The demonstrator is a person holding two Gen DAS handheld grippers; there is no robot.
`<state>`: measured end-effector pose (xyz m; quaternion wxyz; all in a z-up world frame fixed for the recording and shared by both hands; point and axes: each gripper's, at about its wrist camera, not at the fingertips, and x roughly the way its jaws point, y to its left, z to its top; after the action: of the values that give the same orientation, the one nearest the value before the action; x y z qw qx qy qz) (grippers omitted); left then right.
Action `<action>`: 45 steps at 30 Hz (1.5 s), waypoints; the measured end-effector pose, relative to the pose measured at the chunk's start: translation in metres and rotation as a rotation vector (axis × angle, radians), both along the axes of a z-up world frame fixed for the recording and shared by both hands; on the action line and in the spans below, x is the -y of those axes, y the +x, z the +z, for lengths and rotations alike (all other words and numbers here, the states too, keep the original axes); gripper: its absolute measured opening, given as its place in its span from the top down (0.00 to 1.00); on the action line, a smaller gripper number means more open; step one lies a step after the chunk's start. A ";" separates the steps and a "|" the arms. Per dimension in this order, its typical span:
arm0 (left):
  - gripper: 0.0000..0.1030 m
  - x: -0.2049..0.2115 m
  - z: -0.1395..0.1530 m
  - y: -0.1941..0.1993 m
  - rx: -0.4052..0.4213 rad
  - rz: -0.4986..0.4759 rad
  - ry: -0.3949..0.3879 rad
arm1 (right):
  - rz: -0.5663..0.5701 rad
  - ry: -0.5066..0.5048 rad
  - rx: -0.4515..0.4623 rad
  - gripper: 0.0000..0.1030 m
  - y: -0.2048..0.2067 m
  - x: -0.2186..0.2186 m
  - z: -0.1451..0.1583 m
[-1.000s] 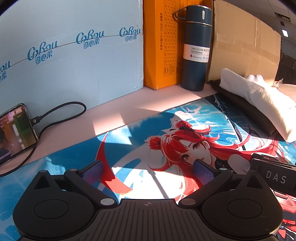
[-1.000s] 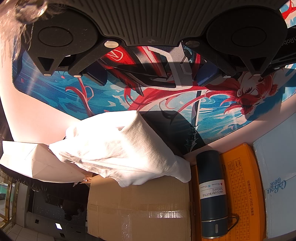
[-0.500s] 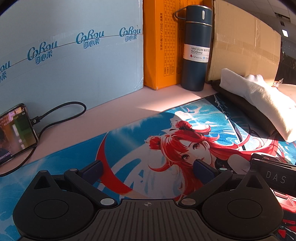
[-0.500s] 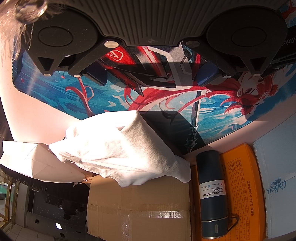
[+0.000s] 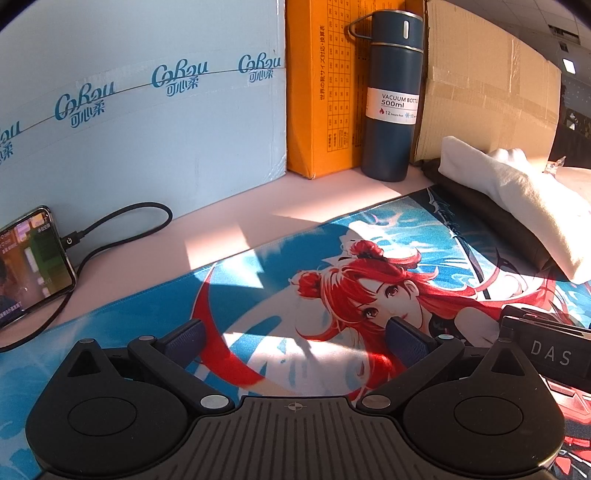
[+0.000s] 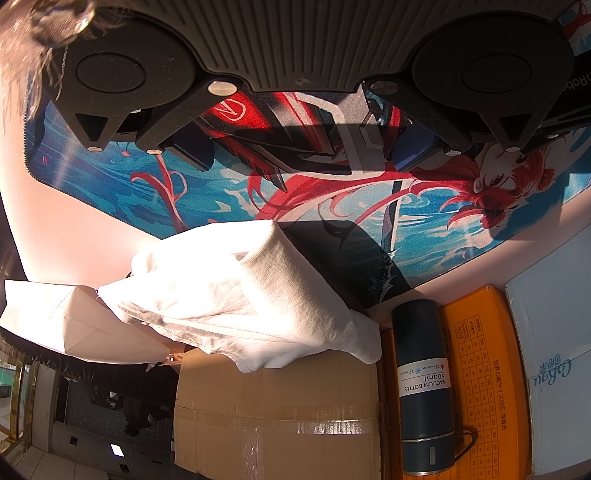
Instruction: Fold clothes
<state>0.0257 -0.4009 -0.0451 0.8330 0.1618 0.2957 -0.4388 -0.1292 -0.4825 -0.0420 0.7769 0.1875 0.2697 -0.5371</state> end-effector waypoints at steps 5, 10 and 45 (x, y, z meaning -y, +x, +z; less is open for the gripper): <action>0.00 0.000 0.000 0.000 0.000 0.000 0.000 | 0.000 0.000 0.000 0.00 0.000 0.000 0.000; 0.00 0.000 0.001 0.000 -0.001 0.000 0.000 | 0.000 0.000 0.000 0.00 0.000 0.000 0.000; 0.00 -0.001 0.001 -0.001 -0.008 0.001 -0.011 | 0.003 -0.002 -0.002 0.00 0.001 0.000 0.000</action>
<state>0.0251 -0.3997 -0.0439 0.8328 0.1554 0.2969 -0.4405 -0.1281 -0.4828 -0.0424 0.7776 0.1858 0.2705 -0.5364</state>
